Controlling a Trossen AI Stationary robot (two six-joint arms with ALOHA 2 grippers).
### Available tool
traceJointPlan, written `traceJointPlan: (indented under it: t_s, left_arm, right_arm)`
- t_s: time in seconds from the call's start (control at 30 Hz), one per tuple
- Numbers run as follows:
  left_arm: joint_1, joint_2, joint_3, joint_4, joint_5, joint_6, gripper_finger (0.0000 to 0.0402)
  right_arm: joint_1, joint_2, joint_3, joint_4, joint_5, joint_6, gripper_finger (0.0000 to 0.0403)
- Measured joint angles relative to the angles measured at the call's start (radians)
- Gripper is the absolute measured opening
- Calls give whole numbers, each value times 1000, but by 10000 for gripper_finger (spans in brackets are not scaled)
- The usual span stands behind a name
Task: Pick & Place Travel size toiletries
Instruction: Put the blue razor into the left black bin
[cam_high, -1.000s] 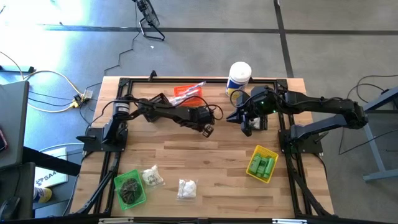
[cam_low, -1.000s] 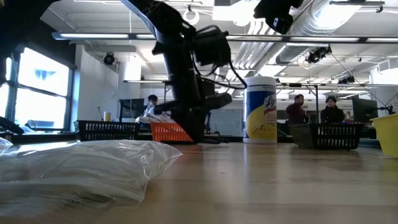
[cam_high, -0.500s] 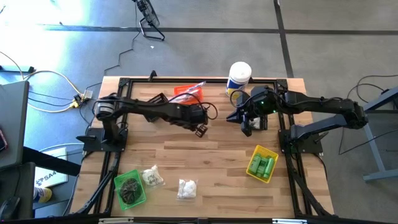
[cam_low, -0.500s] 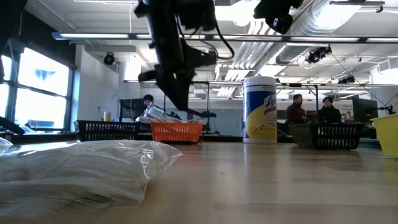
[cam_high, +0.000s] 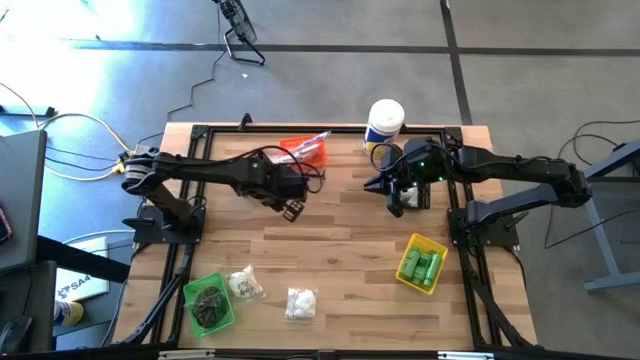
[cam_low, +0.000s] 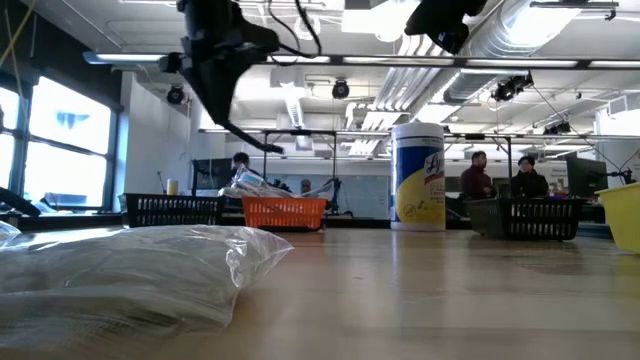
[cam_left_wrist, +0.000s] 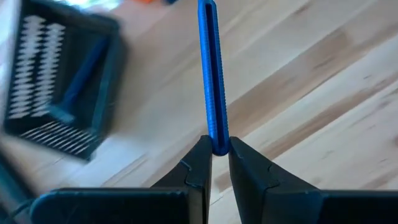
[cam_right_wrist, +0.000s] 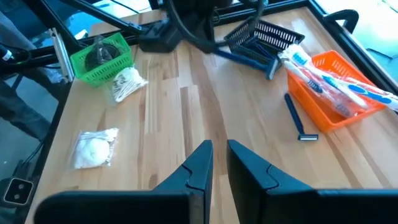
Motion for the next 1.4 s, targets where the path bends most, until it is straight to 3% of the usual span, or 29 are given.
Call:
traceJointPlan:
  t_s: [0.3,0.43,0.7,1.07,1.4]
  left_arm:
    - [0,-21,0,-292,-49,-108,41]
    - [0,-20,0,-338,-88,-150,41]
    - [64,-20,-50,-299,-140,-101,8]
    - [193,-73,-259,-171,-86,-41,1]
    - [197,-161,-244,-129,-106,-56,0]
  right_arm:
    - [-5,0,0,3,21,-14,38]
    - [-5,0,0,5,23,-20,38]
    - [-5,0,0,5,22,-20,38]
    - [-5,0,0,7,22,-17,38]
    - [-5,0,0,13,22,-17,38]
